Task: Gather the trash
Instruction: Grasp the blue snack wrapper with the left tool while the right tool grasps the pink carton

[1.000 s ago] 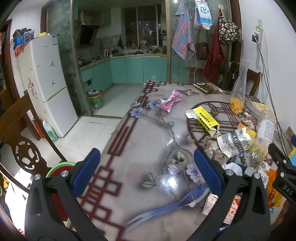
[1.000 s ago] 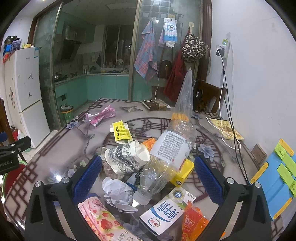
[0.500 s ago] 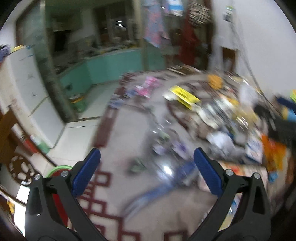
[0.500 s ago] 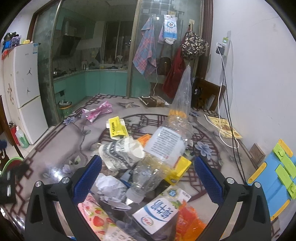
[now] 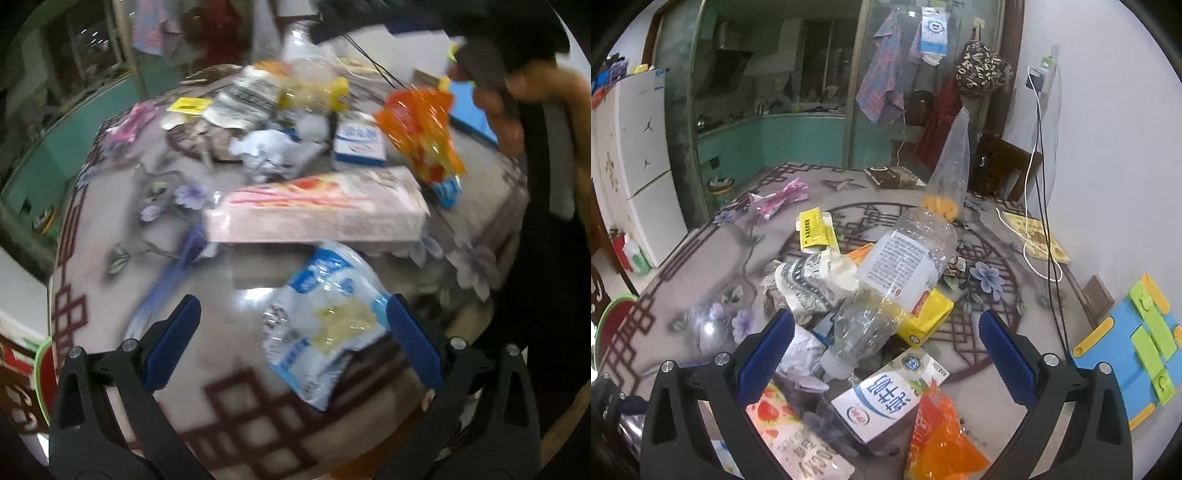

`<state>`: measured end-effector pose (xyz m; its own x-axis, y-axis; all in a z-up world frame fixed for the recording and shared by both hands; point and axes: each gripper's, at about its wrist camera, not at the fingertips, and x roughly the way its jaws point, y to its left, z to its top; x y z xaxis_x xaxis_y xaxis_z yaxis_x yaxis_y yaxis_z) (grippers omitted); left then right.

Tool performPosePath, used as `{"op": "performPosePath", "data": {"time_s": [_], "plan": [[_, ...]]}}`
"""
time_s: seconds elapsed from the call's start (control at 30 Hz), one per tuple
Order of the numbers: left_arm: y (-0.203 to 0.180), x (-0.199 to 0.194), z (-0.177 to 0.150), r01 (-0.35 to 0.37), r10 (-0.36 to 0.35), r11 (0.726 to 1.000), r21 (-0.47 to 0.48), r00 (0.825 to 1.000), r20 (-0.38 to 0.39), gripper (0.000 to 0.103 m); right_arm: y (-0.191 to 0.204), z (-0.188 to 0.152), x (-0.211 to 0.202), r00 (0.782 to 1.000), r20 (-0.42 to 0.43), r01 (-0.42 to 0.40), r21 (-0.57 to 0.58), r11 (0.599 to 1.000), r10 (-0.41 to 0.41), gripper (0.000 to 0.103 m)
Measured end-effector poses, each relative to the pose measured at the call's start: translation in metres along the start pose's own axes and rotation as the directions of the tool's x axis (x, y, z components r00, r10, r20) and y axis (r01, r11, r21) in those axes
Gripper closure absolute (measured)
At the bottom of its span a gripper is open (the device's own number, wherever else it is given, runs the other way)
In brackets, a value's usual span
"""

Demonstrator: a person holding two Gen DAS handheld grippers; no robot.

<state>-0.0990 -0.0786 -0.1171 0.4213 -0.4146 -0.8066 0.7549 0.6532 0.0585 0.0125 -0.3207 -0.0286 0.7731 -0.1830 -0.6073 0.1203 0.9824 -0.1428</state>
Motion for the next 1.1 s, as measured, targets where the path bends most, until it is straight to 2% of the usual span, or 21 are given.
{"op": "performPosePath", "data": {"time_s": [0.1,0.23,0.3,0.33,0.4,0.47,0.57,0.67,0.73,0.77,0.87,1.0,1.07,1.1], "plan": [[-0.005,-0.004,-0.002,0.010,-0.010,1.000,0.005,1.000,0.004,0.004,0.007,-0.008,-0.003,1.000,-0.027,-0.004,-0.031,1.000,0.003,0.007],[-0.008,0.011,-0.005,-0.012,0.012,1.000,0.024,0.999,-0.029,0.005,0.013,-0.016,-0.007,0.998,-0.065,-0.023,-0.058,0.998,0.020,0.007],[-0.007,0.023,-0.008,-0.011,0.012,1.000,0.020,0.998,-0.062,0.016,0.016,-0.022,-0.010,0.997,-0.079,-0.026,-0.076,0.997,0.020,0.007],[-0.007,0.029,-0.009,-0.003,0.004,1.000,0.016,0.997,-0.081,0.027,0.017,-0.024,-0.011,0.996,-0.087,-0.026,-0.087,0.996,0.019,0.007],[-0.005,0.032,-0.011,0.037,-0.038,0.999,-0.010,0.996,-0.084,0.041,0.019,-0.031,-0.013,0.994,-0.107,-0.031,-0.112,0.993,0.019,0.007],[-0.001,0.029,-0.011,0.082,-0.086,0.996,-0.047,0.992,-0.087,0.077,0.020,-0.037,-0.014,0.992,-0.125,-0.032,-0.134,0.990,0.016,0.007],[0.008,0.015,-0.009,0.074,-0.077,0.996,-0.057,0.996,-0.054,0.090,0.020,-0.047,-0.014,0.986,-0.165,-0.060,-0.150,0.987,0.034,0.007],[0.023,-0.013,-0.004,0.094,-0.092,0.992,-0.086,0.995,0.025,0.092,0.023,-0.053,-0.013,0.977,-0.199,-0.111,-0.148,0.983,0.080,0.007],[0.031,-0.028,-0.001,0.077,-0.070,0.992,-0.100,0.995,0.071,0.092,0.029,-0.056,-0.011,0.970,-0.221,-0.135,-0.160,0.978,0.098,0.007],[0.038,-0.035,0.000,0.056,-0.045,0.992,-0.113,0.994,0.096,0.092,0.032,-0.057,-0.011,0.969,-0.227,-0.142,-0.169,0.975,0.101,0.007],[0.059,-0.049,0.003,0.006,0.019,0.984,-0.177,0.990,0.138,0.092,0.045,-0.061,-0.010,0.966,-0.235,-0.156,-0.197,0.968,0.108,0.018],[0.085,-0.060,0.005,-0.066,0.110,0.964,-0.257,0.981,0.163,0.092,0.066,-0.068,0.002,0.954,-0.279,-0.180,-0.252,0.951,0.106,0.020],[0.097,-0.066,0.007,-0.096,0.152,0.949,-0.302,0.974,0.166,0.092,0.075,-0.072,0.009,0.952,-0.291,-0.183,-0.278,0.943,0.099,0.027],[0.102,-0.069,0.008,-0.124,0.184,0.939,-0.321,0.969,0.164,0.092,0.079,-0.074,0.012,0.950,-0.298,-0.185,-0.291,0.939,0.094,0.034]]}}
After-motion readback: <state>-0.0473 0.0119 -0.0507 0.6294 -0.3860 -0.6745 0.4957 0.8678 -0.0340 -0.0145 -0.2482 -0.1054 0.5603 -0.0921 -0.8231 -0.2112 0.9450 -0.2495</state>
